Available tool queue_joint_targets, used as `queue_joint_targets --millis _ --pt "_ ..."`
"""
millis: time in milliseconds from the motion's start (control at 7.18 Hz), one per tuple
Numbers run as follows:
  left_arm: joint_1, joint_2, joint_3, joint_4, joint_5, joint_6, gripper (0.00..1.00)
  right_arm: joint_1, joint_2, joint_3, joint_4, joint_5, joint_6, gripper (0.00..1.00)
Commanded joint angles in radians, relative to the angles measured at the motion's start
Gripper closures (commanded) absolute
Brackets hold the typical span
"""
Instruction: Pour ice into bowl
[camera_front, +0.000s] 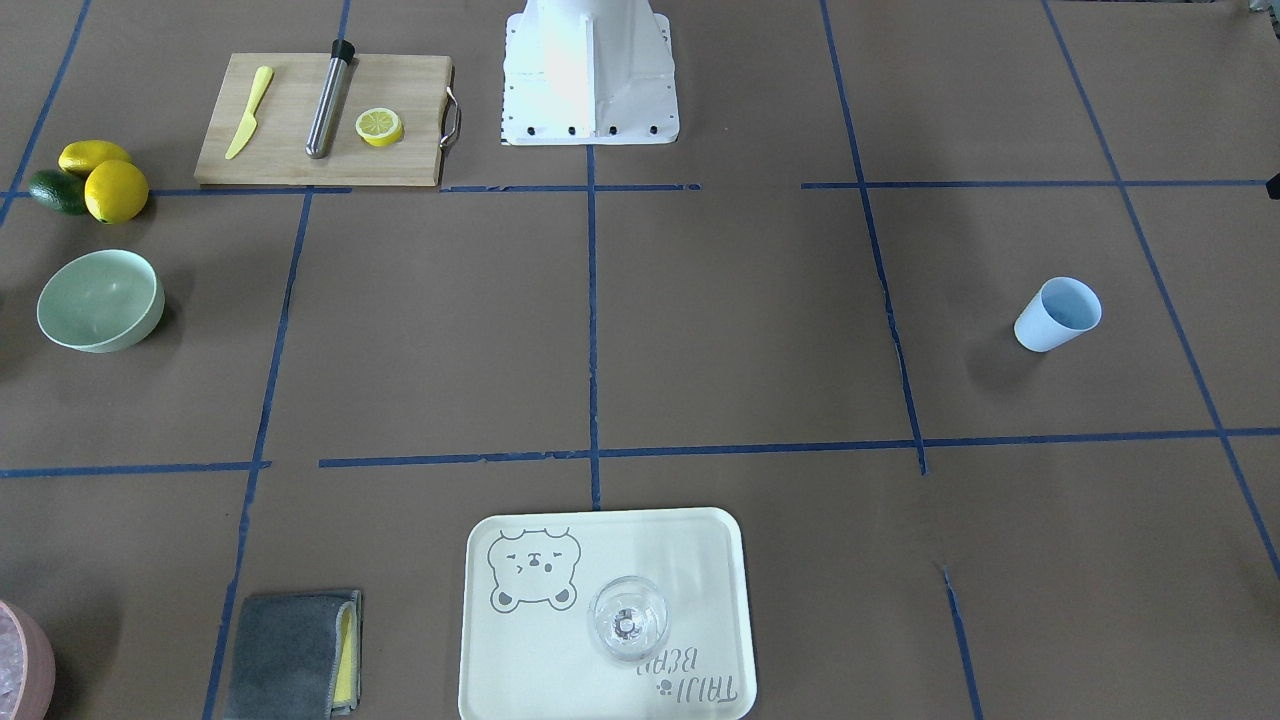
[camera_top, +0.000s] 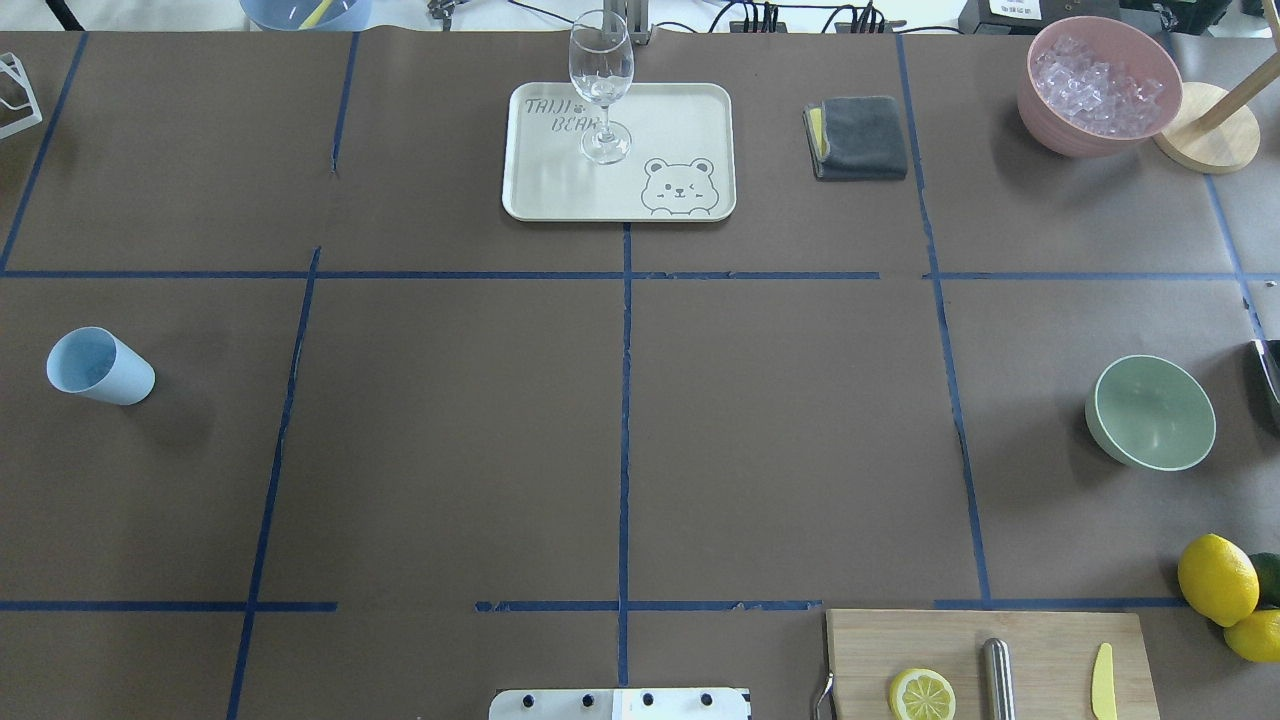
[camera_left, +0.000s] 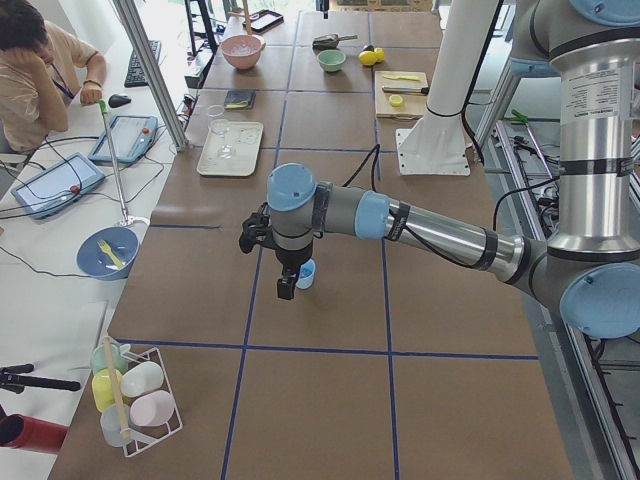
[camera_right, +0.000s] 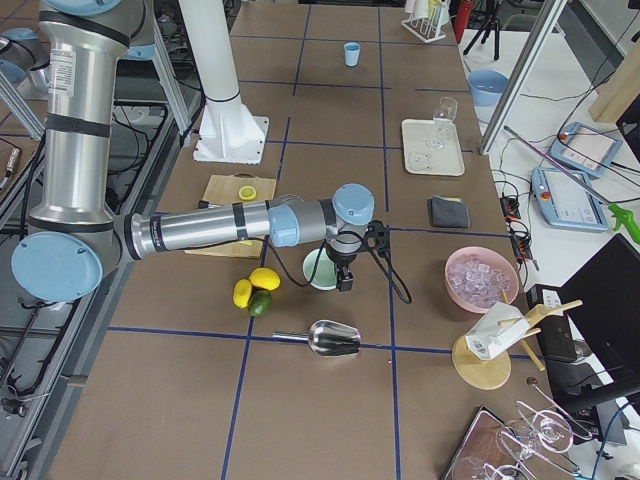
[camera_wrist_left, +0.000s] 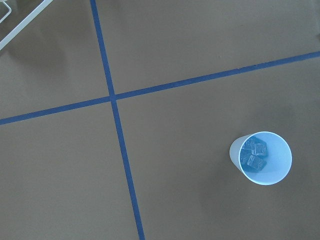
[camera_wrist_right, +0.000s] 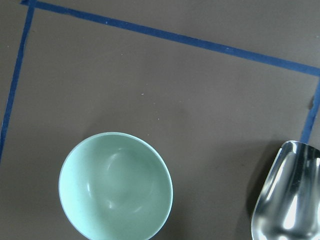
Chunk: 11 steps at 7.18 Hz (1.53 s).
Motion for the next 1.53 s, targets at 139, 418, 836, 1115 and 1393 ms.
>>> queue_joint_targets --millis 139,418,836,1115,1393 --pt "0.002 0.001 0.000 0.000 0.000 0.001 0.00 -0.196 0.001 -0.110 0.353 -0.162 0.450 0.00" --pt "0.002 0.001 -0.006 -0.002 0.000 0.001 0.00 -0.240 -0.001 -0.240 0.536 -0.184 0.498 0.00" --pt "0.002 0.001 -0.012 -0.002 0.000 0.001 0.00 -0.281 0.001 -0.265 0.569 -0.186 0.499 1.00" --pt "0.002 0.001 -0.015 0.000 -0.002 0.001 0.00 -0.280 -0.002 -0.259 0.569 -0.178 0.499 1.00" --pt "0.002 0.001 -0.015 0.000 -0.002 0.001 0.00 -0.278 -0.001 -0.190 0.557 -0.074 0.530 1.00"
